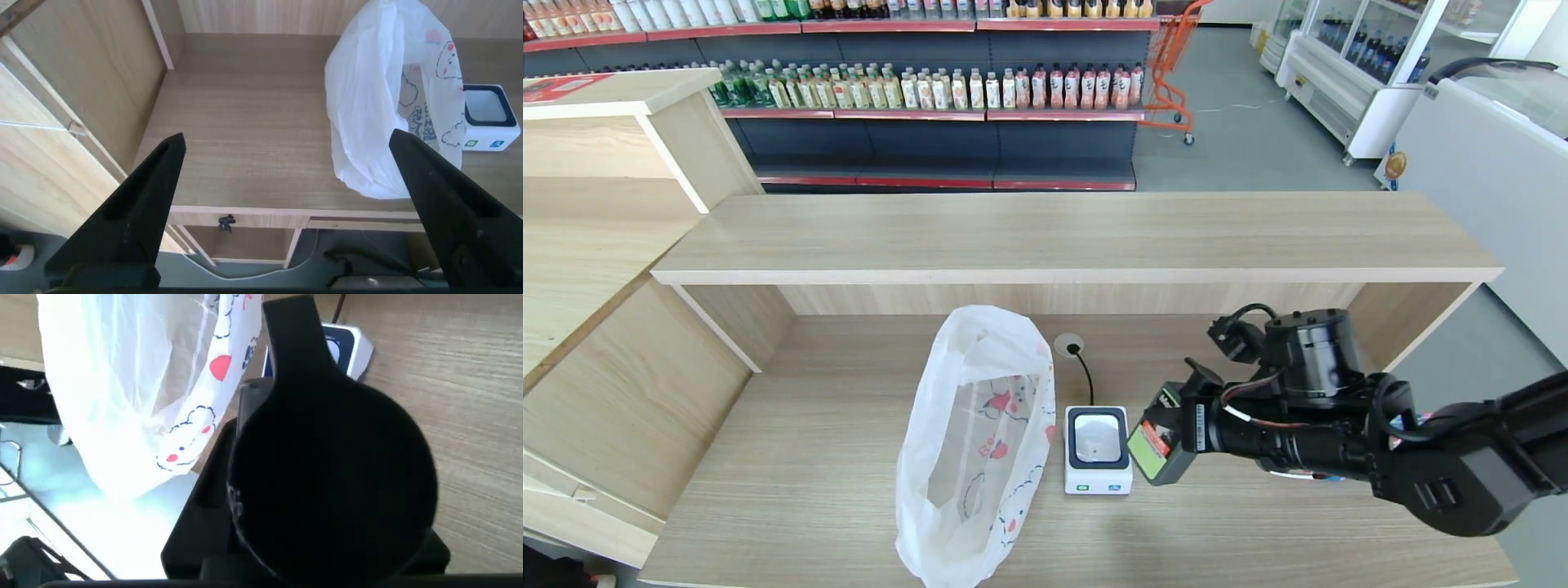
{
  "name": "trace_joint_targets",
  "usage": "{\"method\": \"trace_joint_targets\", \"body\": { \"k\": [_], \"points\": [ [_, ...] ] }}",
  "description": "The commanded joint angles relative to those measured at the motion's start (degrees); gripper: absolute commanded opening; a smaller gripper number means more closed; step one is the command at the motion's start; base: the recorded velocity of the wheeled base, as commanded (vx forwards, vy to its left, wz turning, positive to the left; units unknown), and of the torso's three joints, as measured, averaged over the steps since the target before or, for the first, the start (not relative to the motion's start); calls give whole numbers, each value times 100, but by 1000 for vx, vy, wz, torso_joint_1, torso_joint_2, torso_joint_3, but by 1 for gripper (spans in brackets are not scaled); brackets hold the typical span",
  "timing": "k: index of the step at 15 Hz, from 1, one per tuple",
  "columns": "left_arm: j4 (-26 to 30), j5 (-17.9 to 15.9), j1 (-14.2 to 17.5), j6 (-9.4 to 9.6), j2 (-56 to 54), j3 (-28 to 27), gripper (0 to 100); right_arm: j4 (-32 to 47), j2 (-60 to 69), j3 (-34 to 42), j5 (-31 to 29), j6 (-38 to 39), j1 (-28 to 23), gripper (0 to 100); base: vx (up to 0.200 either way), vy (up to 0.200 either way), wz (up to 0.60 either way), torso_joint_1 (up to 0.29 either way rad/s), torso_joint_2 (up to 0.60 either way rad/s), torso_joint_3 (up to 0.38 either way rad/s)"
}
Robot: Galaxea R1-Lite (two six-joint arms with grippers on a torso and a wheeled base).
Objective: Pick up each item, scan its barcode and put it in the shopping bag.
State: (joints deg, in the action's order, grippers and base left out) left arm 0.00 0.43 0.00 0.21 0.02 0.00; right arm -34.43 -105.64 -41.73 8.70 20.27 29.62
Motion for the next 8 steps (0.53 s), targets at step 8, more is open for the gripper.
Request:
{"method": "trace_joint_targets", "body": {
  "k": [8],
  "points": [
    [0, 1, 0, 6, -2, 0, 100, -231, -1398, -811, -378, 29, 193, 0, 0, 0, 0, 0, 0, 0]
  ]
}}
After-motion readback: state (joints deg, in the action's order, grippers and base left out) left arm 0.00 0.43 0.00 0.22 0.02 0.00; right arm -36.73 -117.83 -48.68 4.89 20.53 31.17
